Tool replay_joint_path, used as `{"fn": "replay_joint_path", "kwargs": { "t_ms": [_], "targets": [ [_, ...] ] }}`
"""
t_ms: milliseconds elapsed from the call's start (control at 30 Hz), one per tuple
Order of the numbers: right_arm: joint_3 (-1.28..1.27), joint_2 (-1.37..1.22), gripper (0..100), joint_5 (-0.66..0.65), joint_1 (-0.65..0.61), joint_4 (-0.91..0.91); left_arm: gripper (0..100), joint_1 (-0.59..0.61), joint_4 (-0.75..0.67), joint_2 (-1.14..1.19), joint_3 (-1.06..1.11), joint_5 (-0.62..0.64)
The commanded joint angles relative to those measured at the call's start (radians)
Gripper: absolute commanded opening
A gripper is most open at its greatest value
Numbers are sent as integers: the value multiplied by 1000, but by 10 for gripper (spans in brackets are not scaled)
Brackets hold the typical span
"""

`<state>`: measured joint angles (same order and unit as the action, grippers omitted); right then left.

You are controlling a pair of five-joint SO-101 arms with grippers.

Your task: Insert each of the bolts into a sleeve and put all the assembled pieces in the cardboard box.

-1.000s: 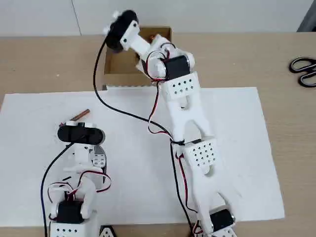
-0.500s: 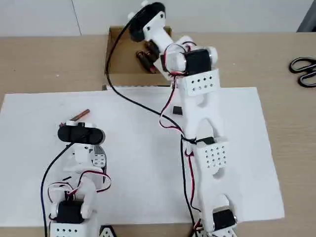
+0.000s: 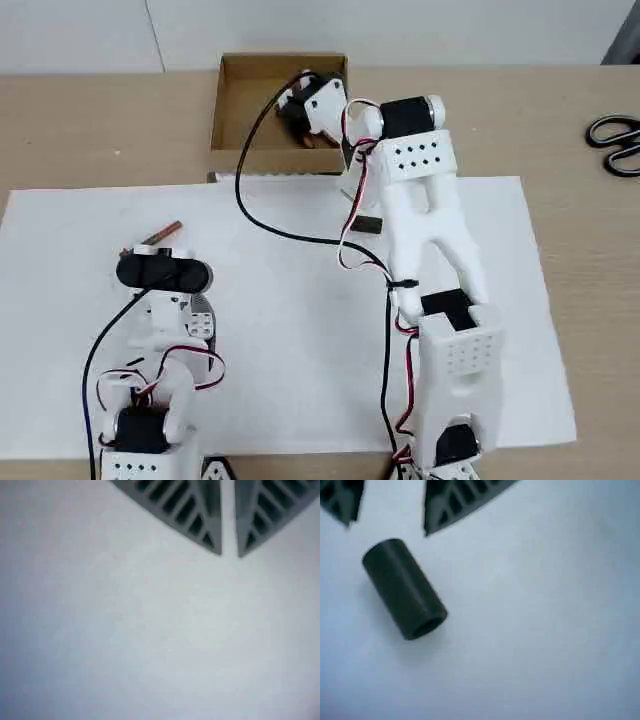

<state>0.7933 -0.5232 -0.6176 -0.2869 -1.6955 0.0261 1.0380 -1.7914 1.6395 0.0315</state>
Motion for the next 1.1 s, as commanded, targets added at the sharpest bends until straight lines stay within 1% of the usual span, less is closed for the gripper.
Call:
{"fn": "replay_joint_path", "kwargs": {
  "t_ms": [0, 133, 233, 367, 433, 833, 1067],
  "targets": [
    [-2, 25, 95, -98, 7, 7, 6, 5, -20, -11, -5, 0],
    [-2, -36, 95, -201, 10, 7, 6, 44, -18, -11, -5, 0],
    [-2, -74, 97, -278, 12, 7, 6, 48, -18, -11, -5, 0],
    [-2, -110, 155, -348, 10, 8, 6, 48, -18, -11, -5, 0],
    [-2, -131, 168, -374, 10, 8, 6, 48, -18, -11, -5, 0],
    [-2, -205, 167, -460, 12, 10, 6, 48, -18, -11, -5, 0],
    [0, -265, 166, -483, 24, 30, 6, 48, -18, -11, -5, 0]
  ]
}}
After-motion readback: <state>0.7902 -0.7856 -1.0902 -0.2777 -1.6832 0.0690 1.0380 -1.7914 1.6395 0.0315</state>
